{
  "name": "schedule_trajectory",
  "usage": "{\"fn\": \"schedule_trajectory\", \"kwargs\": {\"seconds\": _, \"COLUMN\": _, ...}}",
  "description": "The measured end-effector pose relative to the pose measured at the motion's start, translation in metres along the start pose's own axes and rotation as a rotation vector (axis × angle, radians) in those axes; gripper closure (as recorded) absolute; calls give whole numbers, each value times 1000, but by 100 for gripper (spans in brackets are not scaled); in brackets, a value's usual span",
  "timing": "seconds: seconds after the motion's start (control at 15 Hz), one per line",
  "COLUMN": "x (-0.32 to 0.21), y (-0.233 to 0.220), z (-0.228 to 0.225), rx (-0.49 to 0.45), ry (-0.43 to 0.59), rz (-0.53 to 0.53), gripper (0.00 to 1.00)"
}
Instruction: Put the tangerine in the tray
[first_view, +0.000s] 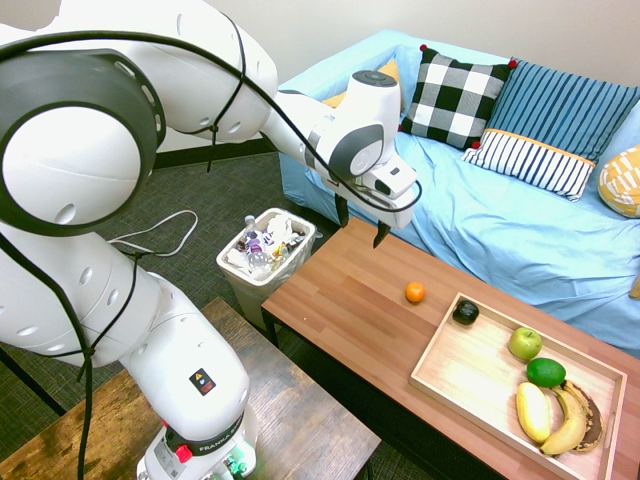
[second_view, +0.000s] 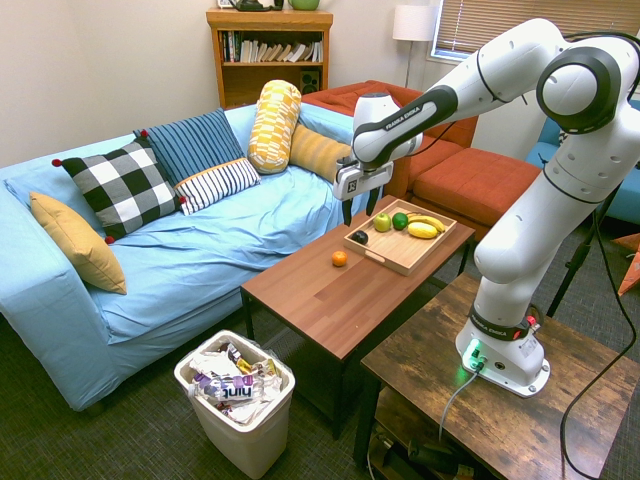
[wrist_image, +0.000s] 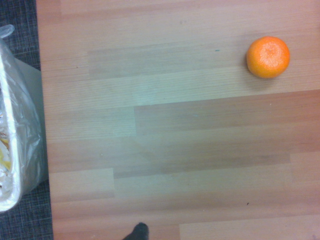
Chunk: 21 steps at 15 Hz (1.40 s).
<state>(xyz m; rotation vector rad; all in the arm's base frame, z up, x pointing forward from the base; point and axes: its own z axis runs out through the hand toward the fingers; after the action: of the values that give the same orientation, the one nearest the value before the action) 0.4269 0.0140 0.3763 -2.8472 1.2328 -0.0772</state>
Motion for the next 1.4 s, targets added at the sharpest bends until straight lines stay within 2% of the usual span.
{"fn": "schedule_trajectory", "kwargs": {"seconds": 0.27, "x": 8, "y": -7, "z": 3, "rx": -7, "ry": 1, "rz": 8, "gripper": 0}}
{"fn": "schedule_trajectory", "kwargs": {"seconds": 0.4, "x": 26, "y": -14, "z": 14, "rx": -16, "ry": 26, "rz": 48, "gripper": 0}}
{"fn": "schedule_trajectory", "kwargs": {"seconds": 0.87, "x": 95, "y": -27, "z": 127, "rx": -97, "ry": 34, "rz": 230, "gripper": 0}}
{"fn": "schedule_trajectory", "kwargs": {"seconds": 1.13, "x": 130, "y": -28, "z": 179, "rx": -148, "ry": 30, "rz": 300, "gripper": 0}}
{"fn": "schedule_trajectory", "kwargs": {"seconds": 1.4, "x": 157, "y": -33, "z": 216, "rx": -159, "ry": 15, "rz": 358, "gripper": 0}}
